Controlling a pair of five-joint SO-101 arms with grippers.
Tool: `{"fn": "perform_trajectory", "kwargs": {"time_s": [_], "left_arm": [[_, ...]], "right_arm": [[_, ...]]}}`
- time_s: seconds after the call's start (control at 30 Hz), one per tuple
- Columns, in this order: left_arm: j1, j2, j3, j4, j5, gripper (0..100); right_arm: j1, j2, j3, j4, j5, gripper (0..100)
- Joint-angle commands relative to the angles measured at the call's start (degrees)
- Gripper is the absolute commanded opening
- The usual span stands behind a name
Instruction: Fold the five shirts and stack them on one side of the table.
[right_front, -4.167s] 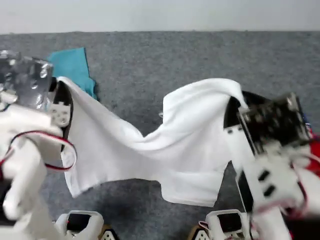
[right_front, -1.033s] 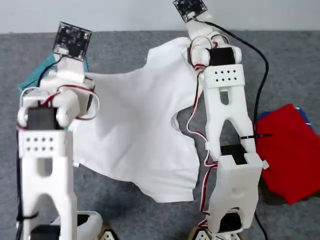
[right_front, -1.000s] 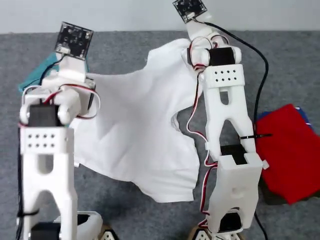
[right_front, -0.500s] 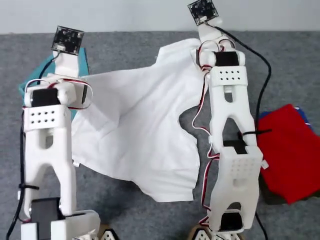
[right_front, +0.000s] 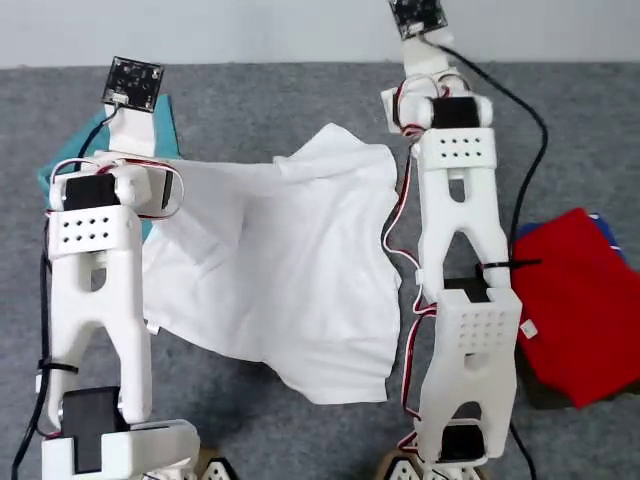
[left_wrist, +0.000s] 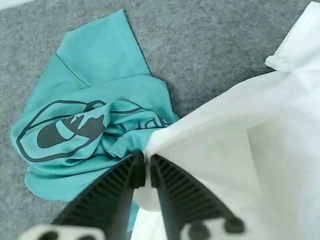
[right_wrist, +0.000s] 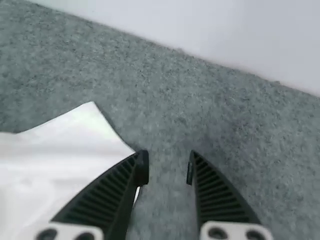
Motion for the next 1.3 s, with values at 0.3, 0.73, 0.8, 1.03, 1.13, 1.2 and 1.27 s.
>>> {"fn": "perform_trajectory", "kwargs": {"time_s": [0.3, 0.73, 0.8, 1.03, 1.13, 1.2, 1.27], "left_arm": [[-0.18, -0.26, 9.19, -5.63, 0.62, 1], [-0.18, -0.26, 12.26, -8.00, 0.62, 1], [-0.18, -0.26, 12.26, -8.00, 0.62, 1], [-0.18, -0.26, 12.26, -7.91, 0.62, 1], [-0.18, -0.26, 12.26, -7.82, 0.62, 1], [-0.18, -0.26, 12.26, -7.82, 0.62, 1], [-0.18, -0.26, 12.26, -7.82, 0.62, 1]], "right_arm": [[-13.85, -8.31, 6.15, 33.89, -0.62, 2.0], [-7.08, 0.31, 17.23, 25.10, -0.62, 6.5], [-4.97, 3.30, 17.23, 24.92, -0.62, 6.5], [2.33, 13.23, 16.35, 18.86, 2.37, 6.5], [4.62, 12.97, 15.74, 18.68, 2.55, 6.5], [5.49, 12.09, 15.12, 18.86, 2.55, 6.5], [6.64, 10.86, 14.59, 18.86, 2.55, 6.6]]}}
